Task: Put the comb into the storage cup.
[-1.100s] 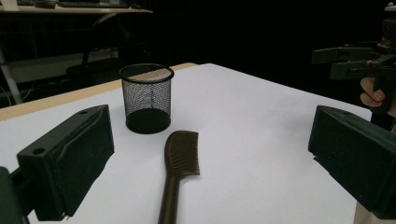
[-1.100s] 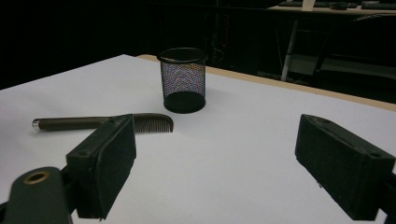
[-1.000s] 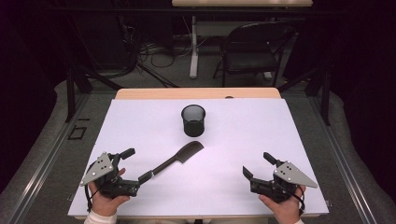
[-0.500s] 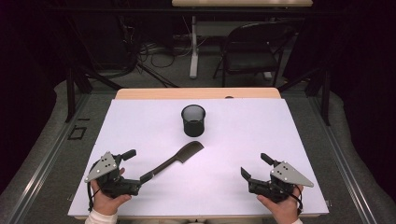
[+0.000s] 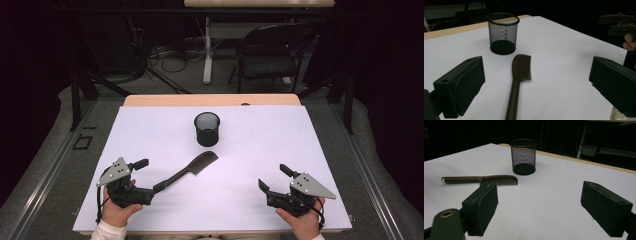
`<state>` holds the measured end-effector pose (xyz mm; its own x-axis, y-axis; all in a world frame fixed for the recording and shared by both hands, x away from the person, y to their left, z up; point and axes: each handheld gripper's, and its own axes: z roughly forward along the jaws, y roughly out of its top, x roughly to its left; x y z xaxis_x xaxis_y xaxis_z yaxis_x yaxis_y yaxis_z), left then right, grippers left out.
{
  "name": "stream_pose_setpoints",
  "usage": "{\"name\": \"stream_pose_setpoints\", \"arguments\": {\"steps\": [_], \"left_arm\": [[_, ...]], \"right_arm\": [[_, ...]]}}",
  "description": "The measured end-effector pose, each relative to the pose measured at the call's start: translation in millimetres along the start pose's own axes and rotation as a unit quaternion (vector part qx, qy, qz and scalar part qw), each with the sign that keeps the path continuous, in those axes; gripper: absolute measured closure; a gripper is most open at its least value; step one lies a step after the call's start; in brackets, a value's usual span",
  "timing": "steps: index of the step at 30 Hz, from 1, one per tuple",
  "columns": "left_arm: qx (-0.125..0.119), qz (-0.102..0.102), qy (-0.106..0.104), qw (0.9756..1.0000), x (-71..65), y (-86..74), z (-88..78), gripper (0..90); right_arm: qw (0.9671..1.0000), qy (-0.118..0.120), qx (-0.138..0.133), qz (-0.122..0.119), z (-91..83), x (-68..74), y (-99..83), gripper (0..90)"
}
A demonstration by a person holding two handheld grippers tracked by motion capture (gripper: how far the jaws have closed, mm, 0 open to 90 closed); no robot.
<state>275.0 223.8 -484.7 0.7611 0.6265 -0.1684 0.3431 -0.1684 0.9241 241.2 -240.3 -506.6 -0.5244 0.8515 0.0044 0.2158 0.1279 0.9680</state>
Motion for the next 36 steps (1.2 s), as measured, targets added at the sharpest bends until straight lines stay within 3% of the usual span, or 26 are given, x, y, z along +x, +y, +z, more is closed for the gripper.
{"name": "stream_pose_setpoints", "arguments": {"steps": [10, 13, 23, 26, 36], "left_arm": [[0.046, 0.006, 0.011, 0.9989, -2.4, 22.0, 6.7, 2.4], [0.061, 0.006, 0.013, 0.998, -1.7, 28.0, 10.7, 8.0], [0.095, 0.022, 0.016, 0.9951, -2.0, 42.1, 15.9, 11.8], [0.105, 0.027, 0.027, 0.9937, -2.4, 44.3, 16.9, 13.5], [0.15, 0.004, 0.03, 0.9882, 3.2, 49.8, 22.1, 21.9]], "right_arm": [[1.0, 0.0, 0.007, -0.001, 1.6, 0.8, -1.2, 14.9], [0.9999, 0.0, 0.012, -0.001, 2.2, 0.2, -1.6, 15.0], [0.9999, -0.003, 0.011, 0.002, 2.2, -0.7, -2.0, 15.4], [0.9999, -0.003, 0.01, 0.003, 2.4, -0.7, -2.0, 15.4], [0.9999, -0.004, 0.016, 0.001, 3.0, -0.5, -2.2, 16.0]]}}
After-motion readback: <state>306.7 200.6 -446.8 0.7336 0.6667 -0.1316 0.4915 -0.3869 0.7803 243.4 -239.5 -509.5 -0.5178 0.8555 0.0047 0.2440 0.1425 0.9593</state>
